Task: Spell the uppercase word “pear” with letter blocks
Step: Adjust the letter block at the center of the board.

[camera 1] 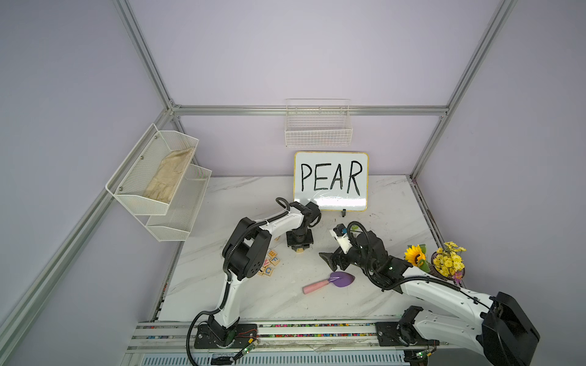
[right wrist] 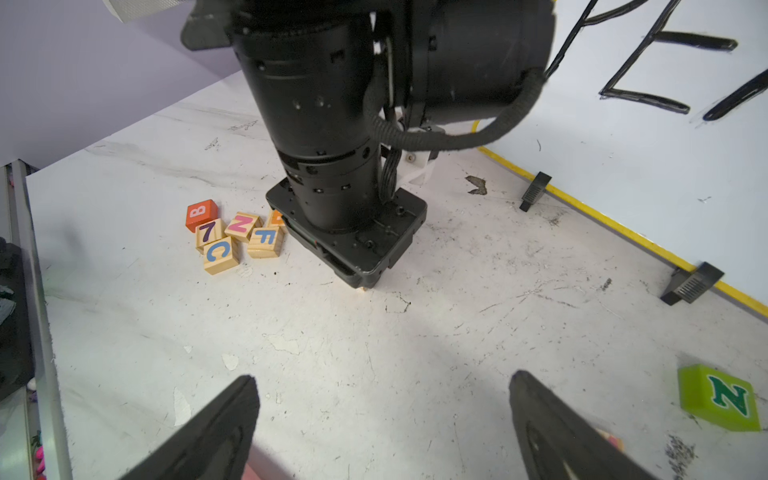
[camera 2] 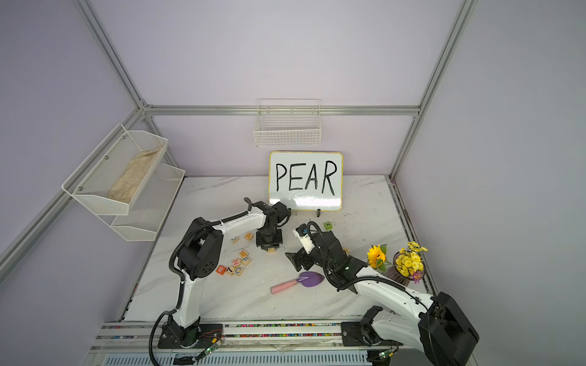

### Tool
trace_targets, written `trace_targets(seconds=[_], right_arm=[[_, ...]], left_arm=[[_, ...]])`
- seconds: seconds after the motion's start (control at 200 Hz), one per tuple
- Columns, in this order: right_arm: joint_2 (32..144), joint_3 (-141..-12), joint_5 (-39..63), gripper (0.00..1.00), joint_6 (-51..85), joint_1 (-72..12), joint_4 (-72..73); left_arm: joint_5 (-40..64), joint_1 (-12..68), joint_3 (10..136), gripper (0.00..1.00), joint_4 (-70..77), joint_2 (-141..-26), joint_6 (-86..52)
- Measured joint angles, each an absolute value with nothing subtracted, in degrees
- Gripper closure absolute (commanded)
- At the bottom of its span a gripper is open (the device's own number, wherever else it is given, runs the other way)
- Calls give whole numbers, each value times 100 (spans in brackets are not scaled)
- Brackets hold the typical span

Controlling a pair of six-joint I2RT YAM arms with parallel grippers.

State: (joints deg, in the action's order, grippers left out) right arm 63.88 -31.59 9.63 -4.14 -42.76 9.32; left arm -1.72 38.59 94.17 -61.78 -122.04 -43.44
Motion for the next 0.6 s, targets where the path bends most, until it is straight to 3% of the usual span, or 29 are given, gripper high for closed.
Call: trace_targets(seconds=[0.29,0.6], right_arm=[[6445,-3284,659,4,-368,-4276,346],[6755,-3817,401,4,-301,-4276,-115]], left_arm=[[-504,3951,9395,72,-5948,-12180,-2783],[-336,3940,9035,71,-5778,-11955,-2554]])
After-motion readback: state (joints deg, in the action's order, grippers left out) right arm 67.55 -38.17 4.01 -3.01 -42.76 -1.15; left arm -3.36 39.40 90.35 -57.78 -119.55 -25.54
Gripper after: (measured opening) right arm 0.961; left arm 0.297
